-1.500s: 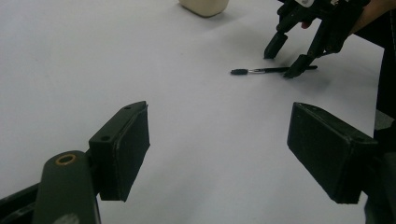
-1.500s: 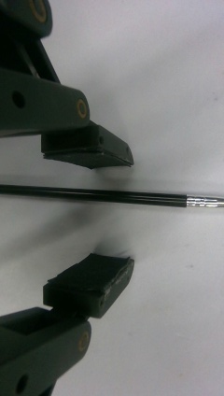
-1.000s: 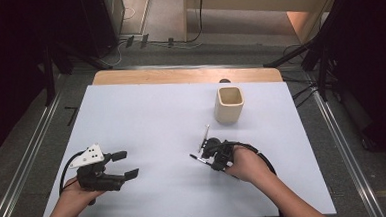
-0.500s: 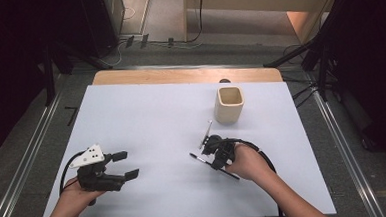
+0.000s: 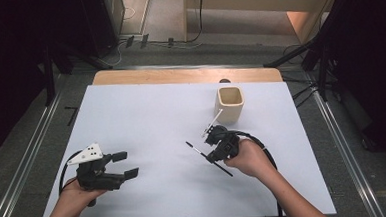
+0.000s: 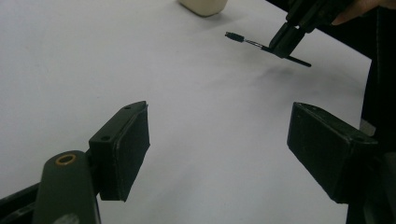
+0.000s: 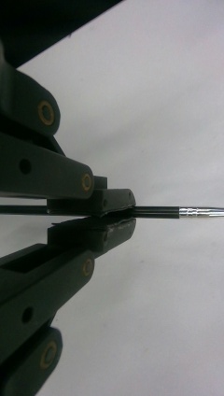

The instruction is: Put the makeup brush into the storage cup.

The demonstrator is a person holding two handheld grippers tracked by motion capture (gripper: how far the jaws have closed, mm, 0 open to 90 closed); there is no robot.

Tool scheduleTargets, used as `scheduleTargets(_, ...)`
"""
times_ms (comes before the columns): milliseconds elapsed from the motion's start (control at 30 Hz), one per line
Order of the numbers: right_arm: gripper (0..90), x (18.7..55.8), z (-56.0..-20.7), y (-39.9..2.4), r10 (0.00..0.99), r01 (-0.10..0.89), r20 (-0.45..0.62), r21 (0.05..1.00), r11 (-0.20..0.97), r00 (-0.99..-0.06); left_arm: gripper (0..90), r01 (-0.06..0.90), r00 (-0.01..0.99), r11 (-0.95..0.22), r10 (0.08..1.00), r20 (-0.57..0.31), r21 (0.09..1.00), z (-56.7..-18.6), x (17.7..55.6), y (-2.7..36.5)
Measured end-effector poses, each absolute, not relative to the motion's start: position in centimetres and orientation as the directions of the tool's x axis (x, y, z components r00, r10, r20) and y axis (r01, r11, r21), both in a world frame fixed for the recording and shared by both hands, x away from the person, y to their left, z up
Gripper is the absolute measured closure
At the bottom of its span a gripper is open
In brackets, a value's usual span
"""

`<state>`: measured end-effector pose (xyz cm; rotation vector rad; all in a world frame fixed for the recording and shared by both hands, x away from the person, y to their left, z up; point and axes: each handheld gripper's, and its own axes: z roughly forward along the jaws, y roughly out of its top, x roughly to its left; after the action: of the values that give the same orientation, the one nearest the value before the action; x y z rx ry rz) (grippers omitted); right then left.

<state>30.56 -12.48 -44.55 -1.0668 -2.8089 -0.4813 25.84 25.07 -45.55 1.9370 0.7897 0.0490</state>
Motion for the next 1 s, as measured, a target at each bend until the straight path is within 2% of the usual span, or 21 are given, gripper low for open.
scheduleTargets(133,86.6,30.5,-44.3,-13.1,0.643,0.698,0.272,0.319,0.642,-0.716,21.4,0.554,0.75,-0.225,0.554,-0.362,0.802,-45.4,26.1,25.3)
scheduleTargets(267,86.6,30.1,-44.2,-13.6,0.646,0.723,0.33,0.379,0.577,-0.688,21.5,0.574,0.742,-0.227,0.55,-0.383,0.787,-45.5,26.2,25.3)
scheduleTargets(400,86.6,29.8,-44.5,-13.9,0.64,0.718,0.34,0.439,0.54,-0.689,21.5,0.595,0.737,-0.237,0.542,-0.404,0.768,-45.6,26.3,25.0)
scheduleTargets(533,86.7,29.7,-45.2,-14.1,0.638,0.73,0.376,0.476,0.49,-0.672,21.5,0.602,0.736,-0.25,0.543,-0.405,0.758,-45.6,26.5,24.6)
scheduleTargets(733,86.6,29.5,-45.7,-14.2,0.642,0.722,0.373,0.531,0.443,-0.669,21.6,0.593,0.741,-0.248,0.541,-0.399,0.766,-45.3,27.1,24.2)
scheduleTargets(1000,86.7,29.3,-45.8,-14.2,0.651,0.732,0.396,0.562,0.385,-0.647,21.7,0.603,0.737,-0.256,0.542,-0.404,0.755,-45.2,27.6,23.6)
